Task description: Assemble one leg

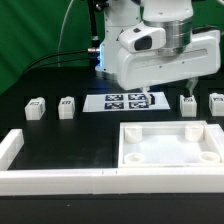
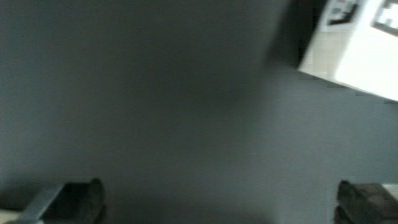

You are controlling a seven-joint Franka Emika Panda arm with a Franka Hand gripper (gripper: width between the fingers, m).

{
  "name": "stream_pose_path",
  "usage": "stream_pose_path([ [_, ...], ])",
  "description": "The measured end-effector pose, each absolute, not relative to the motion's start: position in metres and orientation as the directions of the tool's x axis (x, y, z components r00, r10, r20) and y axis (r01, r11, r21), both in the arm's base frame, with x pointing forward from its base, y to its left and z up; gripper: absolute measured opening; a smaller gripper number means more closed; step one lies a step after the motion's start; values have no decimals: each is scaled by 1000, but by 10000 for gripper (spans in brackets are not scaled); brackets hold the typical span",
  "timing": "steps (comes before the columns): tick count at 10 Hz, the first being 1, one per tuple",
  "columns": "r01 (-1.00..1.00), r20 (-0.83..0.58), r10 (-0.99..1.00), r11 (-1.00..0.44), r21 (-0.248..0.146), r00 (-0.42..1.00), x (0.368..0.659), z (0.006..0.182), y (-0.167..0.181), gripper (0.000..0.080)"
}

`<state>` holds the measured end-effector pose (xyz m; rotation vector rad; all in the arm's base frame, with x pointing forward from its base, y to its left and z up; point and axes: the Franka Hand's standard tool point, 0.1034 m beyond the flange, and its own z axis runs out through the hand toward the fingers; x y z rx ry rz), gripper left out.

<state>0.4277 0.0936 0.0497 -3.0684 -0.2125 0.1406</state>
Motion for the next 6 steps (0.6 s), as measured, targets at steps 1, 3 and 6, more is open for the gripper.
stream_pose_path([
  [1, 11, -102, 18, -998, -64, 995, 422, 49, 106, 649],
  [3, -16, -111, -10, -998, -59, 994, 412, 48, 136, 649],
  [6, -31, -116, -23, -998, -63, 993, 401, 50, 181, 649],
])
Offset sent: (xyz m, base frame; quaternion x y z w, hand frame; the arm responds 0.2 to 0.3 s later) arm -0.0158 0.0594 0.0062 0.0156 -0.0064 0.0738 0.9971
